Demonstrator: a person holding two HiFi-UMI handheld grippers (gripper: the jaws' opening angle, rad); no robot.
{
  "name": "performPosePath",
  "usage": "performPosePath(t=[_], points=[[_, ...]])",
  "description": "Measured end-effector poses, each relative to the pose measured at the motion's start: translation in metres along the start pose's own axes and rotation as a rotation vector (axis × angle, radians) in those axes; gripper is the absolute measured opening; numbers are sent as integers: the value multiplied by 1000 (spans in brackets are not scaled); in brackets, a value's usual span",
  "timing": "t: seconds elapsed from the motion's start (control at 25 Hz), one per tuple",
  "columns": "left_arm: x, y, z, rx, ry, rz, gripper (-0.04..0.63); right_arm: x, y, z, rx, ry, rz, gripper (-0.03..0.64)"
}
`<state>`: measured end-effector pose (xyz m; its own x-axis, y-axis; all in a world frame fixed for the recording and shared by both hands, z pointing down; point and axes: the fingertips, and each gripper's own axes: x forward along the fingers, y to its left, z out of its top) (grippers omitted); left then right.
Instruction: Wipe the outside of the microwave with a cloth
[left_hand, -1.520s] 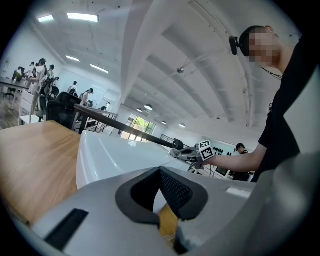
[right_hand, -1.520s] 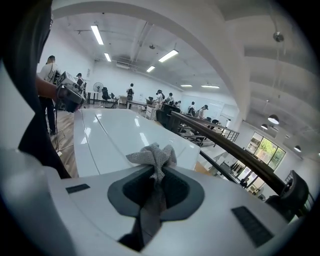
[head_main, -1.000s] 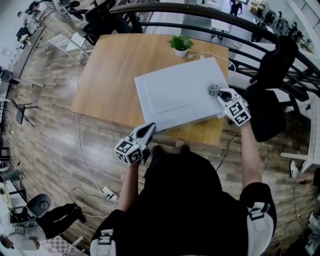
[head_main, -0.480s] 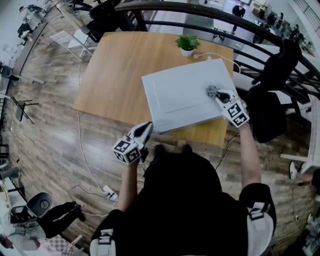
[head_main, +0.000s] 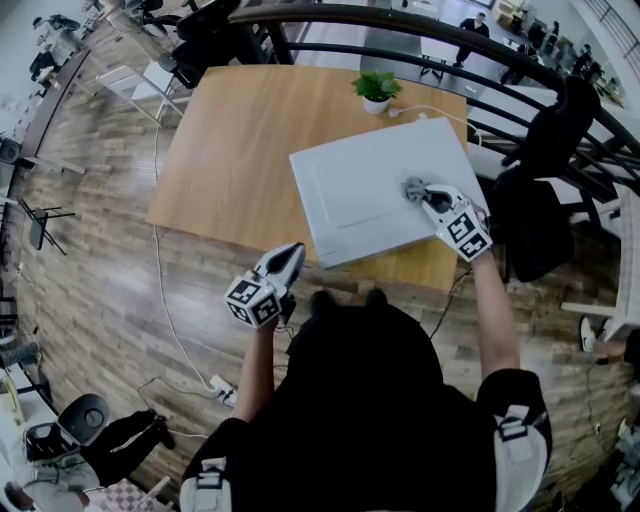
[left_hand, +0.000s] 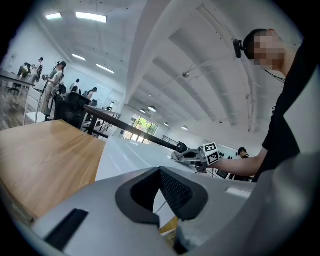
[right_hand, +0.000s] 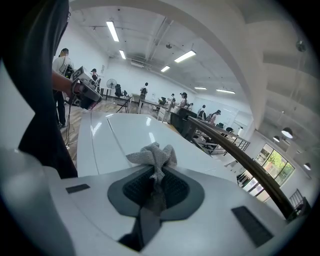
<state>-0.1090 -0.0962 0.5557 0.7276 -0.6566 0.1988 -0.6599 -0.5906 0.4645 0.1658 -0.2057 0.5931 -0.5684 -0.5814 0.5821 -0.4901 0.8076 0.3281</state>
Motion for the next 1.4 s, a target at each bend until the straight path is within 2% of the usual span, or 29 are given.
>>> performPosePath(t=[0.24,0.52,0.84,1.4], points=[[-6,8,-2,17,19,-4,3,11,20,19,-28,-1,23,35],[-19,21,-2,-5,30,1,3,28,50,39,-48,-5,49,35],[-34,37,-3,9,35,-24,3,46,86,73,-102,-20,82,35],[-42,52,4,50,88,-129,3,75,133,112,-111,-18,76,34]])
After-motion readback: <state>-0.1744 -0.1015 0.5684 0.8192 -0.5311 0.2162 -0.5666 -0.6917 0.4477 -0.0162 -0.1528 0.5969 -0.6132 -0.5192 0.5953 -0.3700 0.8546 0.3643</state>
